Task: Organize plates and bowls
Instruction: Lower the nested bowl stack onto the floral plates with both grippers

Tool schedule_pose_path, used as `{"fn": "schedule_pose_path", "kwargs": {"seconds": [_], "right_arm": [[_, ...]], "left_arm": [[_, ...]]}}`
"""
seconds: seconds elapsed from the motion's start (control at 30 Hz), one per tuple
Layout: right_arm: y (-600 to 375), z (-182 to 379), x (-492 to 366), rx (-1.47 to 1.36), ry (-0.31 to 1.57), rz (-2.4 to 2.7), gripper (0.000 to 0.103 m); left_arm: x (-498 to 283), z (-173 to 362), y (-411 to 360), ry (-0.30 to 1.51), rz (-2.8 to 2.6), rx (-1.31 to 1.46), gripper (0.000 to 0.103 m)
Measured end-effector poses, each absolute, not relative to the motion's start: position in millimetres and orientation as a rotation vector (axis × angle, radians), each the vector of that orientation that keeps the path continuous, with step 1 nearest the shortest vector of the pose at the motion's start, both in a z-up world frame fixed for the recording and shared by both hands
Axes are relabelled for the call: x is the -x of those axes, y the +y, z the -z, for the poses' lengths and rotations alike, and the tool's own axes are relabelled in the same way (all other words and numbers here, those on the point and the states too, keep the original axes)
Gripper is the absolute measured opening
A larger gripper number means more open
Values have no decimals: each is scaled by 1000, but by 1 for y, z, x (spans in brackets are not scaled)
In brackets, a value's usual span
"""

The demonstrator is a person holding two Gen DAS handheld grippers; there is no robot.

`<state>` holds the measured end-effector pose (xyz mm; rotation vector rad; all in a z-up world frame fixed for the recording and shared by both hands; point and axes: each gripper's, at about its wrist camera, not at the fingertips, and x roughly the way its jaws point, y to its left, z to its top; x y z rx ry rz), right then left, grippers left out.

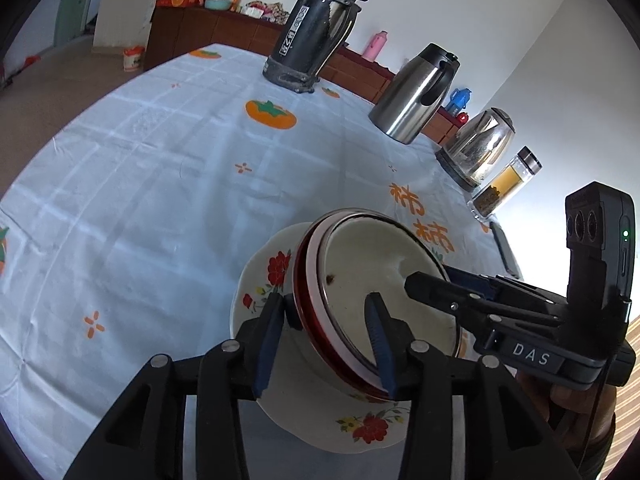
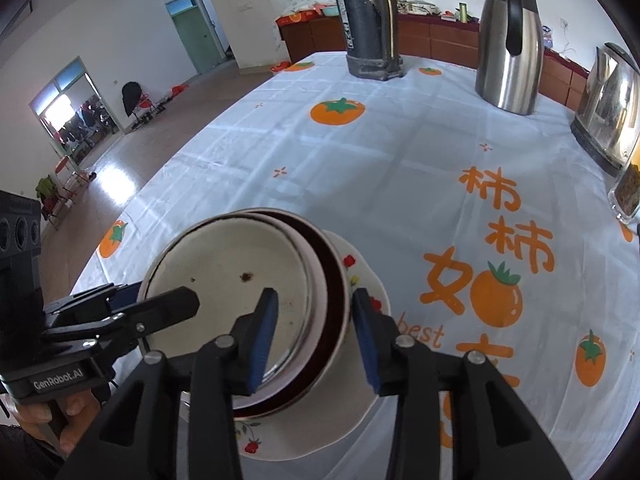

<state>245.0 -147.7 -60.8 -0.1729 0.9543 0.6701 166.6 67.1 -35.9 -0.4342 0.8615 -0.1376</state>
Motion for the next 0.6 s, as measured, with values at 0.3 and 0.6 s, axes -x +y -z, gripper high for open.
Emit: {"fn": "schedule_pose_path", "kwargs": {"seconds": [0.3,0.6], "right_arm": [[-146,63,-239,203,932,-681,46],[-148,62,-231,223,885,-675,50]], "left_arm": [[-168,37,63,845,110,389,45],[-165,34,59,818,78,343,45]]}}
